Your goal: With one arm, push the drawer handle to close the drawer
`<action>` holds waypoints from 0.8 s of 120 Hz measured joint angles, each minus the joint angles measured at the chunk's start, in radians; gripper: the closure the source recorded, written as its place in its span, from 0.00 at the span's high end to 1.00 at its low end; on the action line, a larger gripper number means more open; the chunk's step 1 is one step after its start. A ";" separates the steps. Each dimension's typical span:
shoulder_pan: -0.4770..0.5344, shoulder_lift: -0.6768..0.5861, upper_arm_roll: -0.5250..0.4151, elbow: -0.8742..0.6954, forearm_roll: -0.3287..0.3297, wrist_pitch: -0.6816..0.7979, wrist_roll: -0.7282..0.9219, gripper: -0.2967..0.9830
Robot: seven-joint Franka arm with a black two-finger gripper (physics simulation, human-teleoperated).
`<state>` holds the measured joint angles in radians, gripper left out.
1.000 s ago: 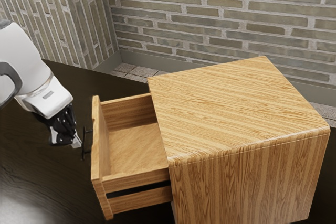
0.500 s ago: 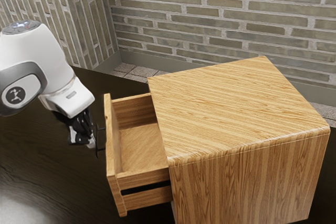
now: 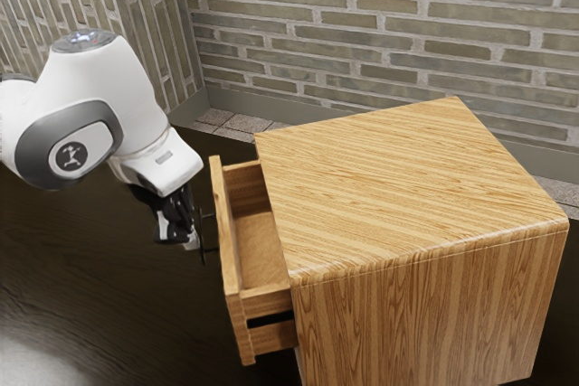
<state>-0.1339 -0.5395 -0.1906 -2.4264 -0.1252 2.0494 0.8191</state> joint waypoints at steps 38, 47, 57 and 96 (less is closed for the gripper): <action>-0.006 0.075 -0.015 0.057 -0.011 0.027 -0.021 0.15; -0.012 0.095 -0.015 0.077 -0.013 0.032 -0.025 0.16; -0.020 0.115 -0.015 0.099 -0.014 0.036 -0.028 0.16; -0.044 0.210 -0.016 0.181 -0.010 0.049 -0.043 0.14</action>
<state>-0.1782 -0.3299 -0.2065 -2.2454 -0.1357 2.0981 0.7763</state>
